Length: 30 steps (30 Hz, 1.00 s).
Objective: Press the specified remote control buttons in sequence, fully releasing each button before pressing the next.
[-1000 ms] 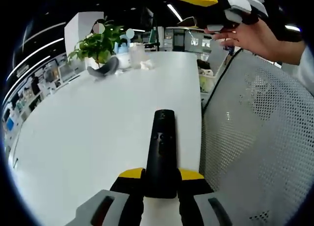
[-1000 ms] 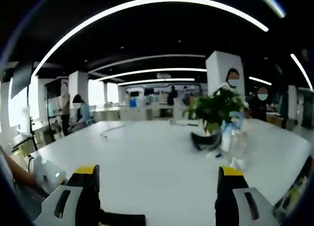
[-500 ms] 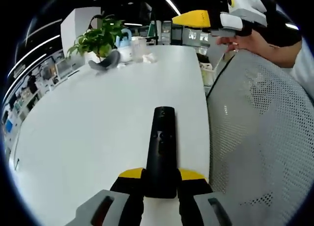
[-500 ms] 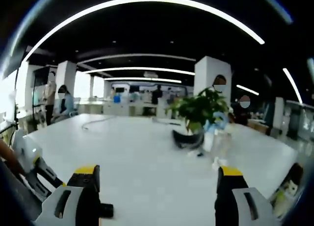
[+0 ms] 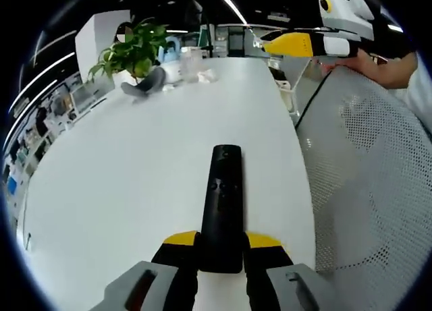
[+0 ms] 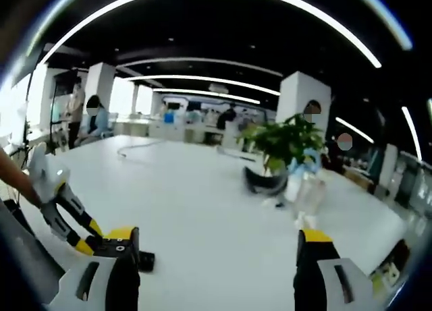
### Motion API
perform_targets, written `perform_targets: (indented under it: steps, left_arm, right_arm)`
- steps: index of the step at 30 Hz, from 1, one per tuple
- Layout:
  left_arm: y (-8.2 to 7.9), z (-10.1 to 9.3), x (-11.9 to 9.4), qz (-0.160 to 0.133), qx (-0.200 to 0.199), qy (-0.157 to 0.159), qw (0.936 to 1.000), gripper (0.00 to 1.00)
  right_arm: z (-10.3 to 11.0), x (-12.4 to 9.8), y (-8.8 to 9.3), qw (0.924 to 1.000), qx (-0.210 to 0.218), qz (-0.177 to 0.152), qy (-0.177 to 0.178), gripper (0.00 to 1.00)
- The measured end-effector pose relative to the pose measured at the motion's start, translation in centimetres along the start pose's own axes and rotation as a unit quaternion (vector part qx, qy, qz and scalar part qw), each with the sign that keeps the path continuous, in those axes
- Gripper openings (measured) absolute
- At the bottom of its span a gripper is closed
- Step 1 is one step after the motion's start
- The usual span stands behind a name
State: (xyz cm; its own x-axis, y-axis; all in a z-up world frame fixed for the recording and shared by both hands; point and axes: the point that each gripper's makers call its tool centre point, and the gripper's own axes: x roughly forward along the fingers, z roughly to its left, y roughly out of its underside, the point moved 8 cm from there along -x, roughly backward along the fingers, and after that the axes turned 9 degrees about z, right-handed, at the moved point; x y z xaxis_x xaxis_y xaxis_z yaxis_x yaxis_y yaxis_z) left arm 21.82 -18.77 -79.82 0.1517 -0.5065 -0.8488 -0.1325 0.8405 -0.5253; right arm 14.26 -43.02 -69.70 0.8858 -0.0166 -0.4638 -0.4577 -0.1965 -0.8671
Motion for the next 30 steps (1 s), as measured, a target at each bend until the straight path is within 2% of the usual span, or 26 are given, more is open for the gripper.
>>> perform_targets:
  steps: [8, 11, 24, 30]
  left_arm:
    - [-0.2, 2.6, -0.1, 0.012, 0.004, -0.003, 0.9999, 0.24]
    - [-0.4, 3.4, 0.1, 0.019, 0.023, -0.012, 0.9995, 0.24]
    - [-1.2, 6.1, 0.4, 0.042, 0.049, -0.015, 0.9978, 0.24]
    - [-1.3, 7.1, 0.6, 0.049, 0.047, -0.015, 0.9976, 0.24]
  right_arm:
    - [0.2, 0.2, 0.3, 0.9997, -0.018, 0.016, 0.002, 0.95]
    - [0.2, 0.2, 0.3, 0.9997, -0.019, 0.016, 0.001, 0.95]
    - [0.3, 0.3, 0.5, 0.9993, -0.025, 0.028, -0.002, 0.93]
    - [0.4, 0.4, 0.6, 0.9990, -0.027, 0.035, -0.003, 0.92]
